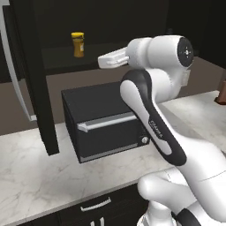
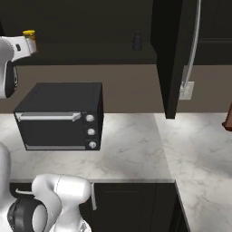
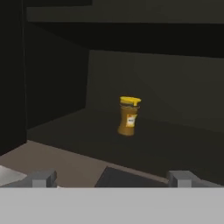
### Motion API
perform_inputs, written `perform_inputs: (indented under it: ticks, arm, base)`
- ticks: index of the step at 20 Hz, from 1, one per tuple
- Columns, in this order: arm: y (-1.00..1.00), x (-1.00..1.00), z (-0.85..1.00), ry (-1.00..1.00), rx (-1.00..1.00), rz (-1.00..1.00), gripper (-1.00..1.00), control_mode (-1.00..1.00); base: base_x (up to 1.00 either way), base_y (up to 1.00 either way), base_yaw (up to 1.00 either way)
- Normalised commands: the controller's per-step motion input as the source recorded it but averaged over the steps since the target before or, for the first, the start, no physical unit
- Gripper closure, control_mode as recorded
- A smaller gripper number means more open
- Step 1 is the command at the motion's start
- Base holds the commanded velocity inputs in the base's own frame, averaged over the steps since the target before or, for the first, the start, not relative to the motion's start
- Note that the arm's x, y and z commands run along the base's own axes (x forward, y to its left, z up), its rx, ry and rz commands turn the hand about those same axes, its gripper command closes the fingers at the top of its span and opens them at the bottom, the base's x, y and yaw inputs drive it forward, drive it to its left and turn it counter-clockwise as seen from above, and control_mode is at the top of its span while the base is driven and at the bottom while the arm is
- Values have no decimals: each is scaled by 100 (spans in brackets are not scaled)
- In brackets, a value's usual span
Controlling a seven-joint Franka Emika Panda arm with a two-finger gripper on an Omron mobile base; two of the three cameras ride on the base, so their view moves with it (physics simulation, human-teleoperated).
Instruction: Collect the turmeric, mayonnaise, and shaker from the cabinet and place them next to the stove.
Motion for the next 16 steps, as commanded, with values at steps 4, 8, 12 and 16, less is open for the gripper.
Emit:
perform_inputs:
  ticks: [4, 8, 12, 16]
  arm:
    - [0, 44, -5, 1, 0, 0, -100, -100]
    - [0, 28, -15, 0, 0, 0, -100, -100]
    - [4, 28, -4, 0, 0, 0, -100, -100]
    - [0, 35, 0, 0, 0, 0, -100, -100]
  base:
    - [0, 0, 0]
    - [0, 0, 0]
    - [0, 0, 0]
    - [0, 0, 0]
